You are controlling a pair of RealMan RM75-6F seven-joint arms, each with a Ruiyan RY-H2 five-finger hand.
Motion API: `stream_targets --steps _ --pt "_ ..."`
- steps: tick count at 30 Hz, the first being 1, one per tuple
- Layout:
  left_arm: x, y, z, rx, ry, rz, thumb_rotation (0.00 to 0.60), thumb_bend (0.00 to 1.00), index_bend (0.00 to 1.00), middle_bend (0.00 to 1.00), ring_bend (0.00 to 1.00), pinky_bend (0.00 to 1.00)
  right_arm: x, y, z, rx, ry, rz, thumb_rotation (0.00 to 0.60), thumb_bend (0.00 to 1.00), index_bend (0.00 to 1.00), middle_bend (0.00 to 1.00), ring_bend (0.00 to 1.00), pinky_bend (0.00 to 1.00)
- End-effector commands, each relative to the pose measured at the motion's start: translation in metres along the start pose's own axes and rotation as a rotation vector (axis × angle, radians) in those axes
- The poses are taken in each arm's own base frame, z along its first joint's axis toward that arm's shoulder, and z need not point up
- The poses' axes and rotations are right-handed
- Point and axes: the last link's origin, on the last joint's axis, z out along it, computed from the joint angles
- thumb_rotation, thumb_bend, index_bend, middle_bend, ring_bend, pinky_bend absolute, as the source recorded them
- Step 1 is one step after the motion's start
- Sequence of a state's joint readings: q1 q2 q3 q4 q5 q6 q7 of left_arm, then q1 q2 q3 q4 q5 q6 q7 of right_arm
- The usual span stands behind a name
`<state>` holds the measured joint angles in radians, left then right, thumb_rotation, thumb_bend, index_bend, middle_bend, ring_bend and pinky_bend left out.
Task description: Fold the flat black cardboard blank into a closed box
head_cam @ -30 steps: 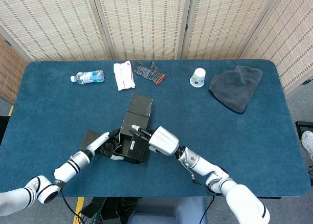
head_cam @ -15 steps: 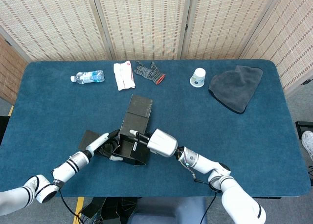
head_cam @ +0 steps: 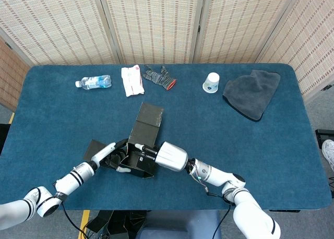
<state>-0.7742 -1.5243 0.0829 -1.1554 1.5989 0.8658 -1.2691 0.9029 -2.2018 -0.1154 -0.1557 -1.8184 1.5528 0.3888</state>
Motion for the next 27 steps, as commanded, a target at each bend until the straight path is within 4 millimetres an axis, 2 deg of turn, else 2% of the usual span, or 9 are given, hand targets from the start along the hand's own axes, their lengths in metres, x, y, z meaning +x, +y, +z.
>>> stream_targets --steps 1,10,15,27 --pt "0.0006 -0.0004 0.0 0.002 0.0 -0.002 0.6 0.0 0.11 0.21 0.5 0.6 -0.0005 -0.001 0.0004 0.003 -0.001 0.0 0.6 0.05 0.13 0.13 0.68 1.0" --pt "0.0026 -0.0023 -0.0003 0.011 0.002 -0.023 0.6 0.0 0.1 0.21 0.5 0.6 -0.0017 -0.0021 0.0027 0.0 -0.003 0.014 0.6 0.06 0.25 0.21 0.68 1.0" --pt "0.0039 -0.0032 0.0001 0.013 0.001 -0.024 0.6 0.0 0.1 0.21 0.5 0.6 -0.0056 -0.0005 0.002 0.0 -0.036 0.027 0.6 0.06 0.28 0.3 0.7 1.0" --pt "0.0055 -0.0083 0.0022 0.01 0.009 0.009 0.6 0.0 0.1 0.21 0.5 0.6 -0.0082 0.0029 0.0087 0.011 -0.075 0.044 0.6 0.07 0.31 0.33 0.71 1.0"
